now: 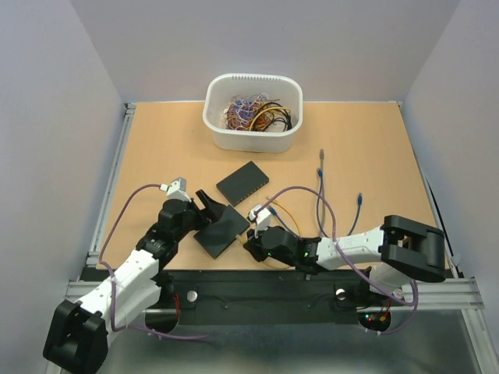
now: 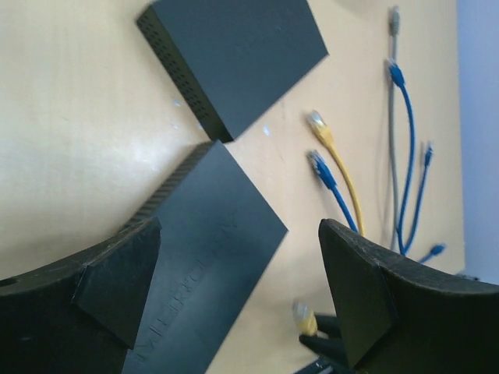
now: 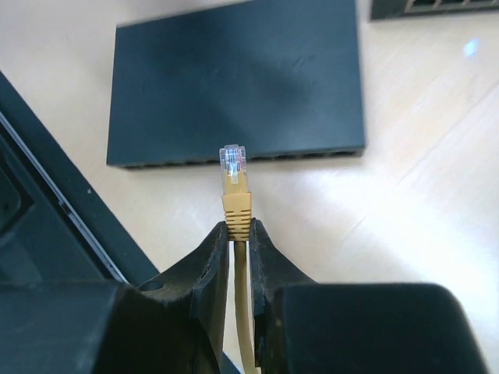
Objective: Insert the plug into the switch port
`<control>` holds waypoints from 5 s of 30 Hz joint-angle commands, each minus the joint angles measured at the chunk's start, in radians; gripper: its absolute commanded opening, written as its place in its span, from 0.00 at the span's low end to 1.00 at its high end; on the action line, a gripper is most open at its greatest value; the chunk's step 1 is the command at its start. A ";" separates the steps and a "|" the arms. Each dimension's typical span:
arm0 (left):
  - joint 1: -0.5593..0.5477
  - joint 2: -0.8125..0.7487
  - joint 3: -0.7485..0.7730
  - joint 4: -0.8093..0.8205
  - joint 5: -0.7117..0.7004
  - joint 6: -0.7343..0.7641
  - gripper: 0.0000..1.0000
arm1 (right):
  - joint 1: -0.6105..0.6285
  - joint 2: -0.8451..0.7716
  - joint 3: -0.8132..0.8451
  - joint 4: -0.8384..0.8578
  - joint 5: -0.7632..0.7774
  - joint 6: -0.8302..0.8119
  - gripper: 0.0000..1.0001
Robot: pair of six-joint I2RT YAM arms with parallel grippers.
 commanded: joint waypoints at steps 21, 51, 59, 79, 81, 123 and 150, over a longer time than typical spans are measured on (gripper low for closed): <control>0.222 0.284 -0.066 0.287 0.197 0.020 0.91 | 0.080 0.224 0.148 0.071 0.080 0.026 0.00; 0.084 0.276 -0.158 0.373 0.194 -0.062 0.84 | 0.080 0.275 0.260 0.025 0.183 -0.057 0.00; 0.052 0.319 -0.162 0.406 0.188 -0.072 0.83 | 0.075 0.175 0.130 0.065 0.191 -0.083 0.00; -0.090 0.462 -0.219 0.571 0.215 -0.081 0.78 | 0.049 0.083 0.044 0.165 0.108 -0.203 0.01; -0.116 0.476 -0.225 0.597 0.212 -0.090 0.77 | 0.028 0.100 0.065 0.165 0.082 -0.213 0.00; -0.112 0.557 -0.032 0.324 0.062 -0.033 0.99 | -0.022 0.262 0.216 0.205 -0.142 -0.194 0.19; 0.040 0.301 0.079 0.074 0.067 0.091 0.98 | -0.307 -0.121 0.085 -0.243 0.036 -0.034 0.78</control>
